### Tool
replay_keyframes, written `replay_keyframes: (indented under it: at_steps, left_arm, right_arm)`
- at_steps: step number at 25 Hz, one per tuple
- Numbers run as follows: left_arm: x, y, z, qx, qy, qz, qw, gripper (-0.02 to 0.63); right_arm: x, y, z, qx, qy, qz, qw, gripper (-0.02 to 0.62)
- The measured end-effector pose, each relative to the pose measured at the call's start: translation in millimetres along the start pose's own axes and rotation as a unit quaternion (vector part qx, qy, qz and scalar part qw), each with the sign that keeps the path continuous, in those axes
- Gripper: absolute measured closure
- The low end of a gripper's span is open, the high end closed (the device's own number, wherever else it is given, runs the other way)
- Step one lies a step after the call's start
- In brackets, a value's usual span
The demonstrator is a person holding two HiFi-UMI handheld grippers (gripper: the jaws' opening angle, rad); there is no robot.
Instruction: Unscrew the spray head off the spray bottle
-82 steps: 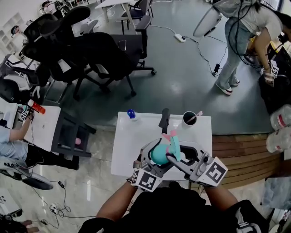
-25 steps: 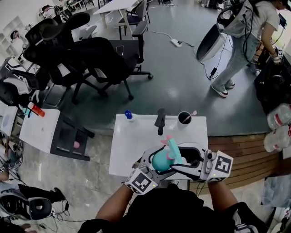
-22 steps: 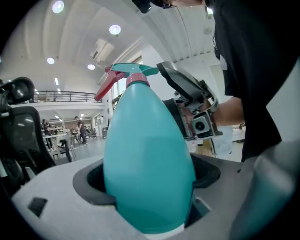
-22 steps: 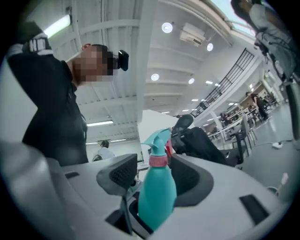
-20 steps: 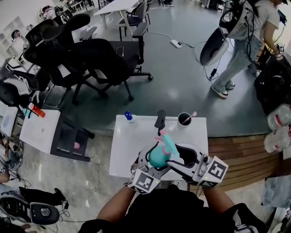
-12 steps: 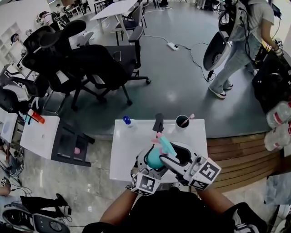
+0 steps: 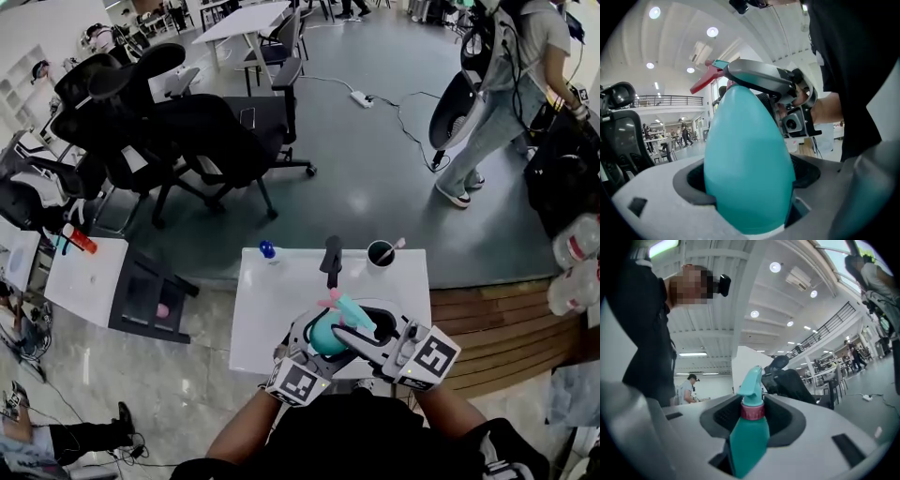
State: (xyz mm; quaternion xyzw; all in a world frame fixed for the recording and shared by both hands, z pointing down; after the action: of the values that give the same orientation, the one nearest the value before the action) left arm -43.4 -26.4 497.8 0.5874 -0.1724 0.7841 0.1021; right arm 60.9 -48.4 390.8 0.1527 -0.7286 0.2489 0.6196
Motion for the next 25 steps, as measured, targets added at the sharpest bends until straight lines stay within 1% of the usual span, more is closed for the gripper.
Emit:
replay_keyframes:
  at_steps: [2,4,6,8,10,11,13,16,18,25]
  left_arm:
    - [-5,-3,-3,0.036,-0.013,0.011,0.9992,0.138]
    - [-10,-8,-4,0.080,-0.027,0.013,0.9964,0.138]
    - [-20,-13,-4,0.130,-0.044,0.010,0.9905,0.138]
    - [-31,-18,-3,0.179,-0.061,0.006,0.9819,0.138]
    - [-38,-23,-3,0.211,-0.071,0.003,0.9748,0.138]
    - [-40,-25,-3,0.218,-0.073,0.004,0.9732,0.138]
    - [-43,-25,-3,0.219,-0.074,0.010,0.9730,0.138]
    - [-47,-25,-3,0.213,-0.079,0.005,0.9738,0.138]
    - [-45,-25,-2,0.215,-0.074,0.002,0.9738,0.138]
    - [-35,-19,0,0.195,-0.056,-0.001,0.9792,0.138]
  right_arm:
    - [-7,5,-3,-0.048,0.008,-0.001,0.999,0.442]
    - [-13,9,-7,-0.100,0.017,-0.008,0.995,0.442]
    - [-18,9,-11,-0.152,0.022,-0.021,0.988,0.442]
    - [-22,9,-15,-0.204,0.031,-0.021,0.978,0.440]
    - [-28,10,-17,-0.246,0.034,-0.014,0.968,0.440]
    - [-31,10,-17,-0.260,0.033,-0.012,0.965,0.440]
    - [-33,11,-18,-0.271,0.029,-0.010,0.962,0.440]
    - [-34,11,-18,-0.270,0.021,-0.005,0.963,0.440]
    - [-34,10,-19,-0.267,0.017,0.000,0.963,0.440]
    - [-30,6,-17,-0.236,0.017,-0.010,0.971,0.437]
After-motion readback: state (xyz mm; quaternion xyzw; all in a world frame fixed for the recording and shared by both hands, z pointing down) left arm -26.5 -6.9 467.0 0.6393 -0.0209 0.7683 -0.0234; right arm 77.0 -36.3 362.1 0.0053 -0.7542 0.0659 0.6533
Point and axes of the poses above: the fingertips, and each gripper's own axes: z forward along the fingers, y to its left, x out of its underside, the point moved 8 cm from there along -z, backward along the fingers, and after that the axes turned 14 degrees about x, right-handed, at the moved point
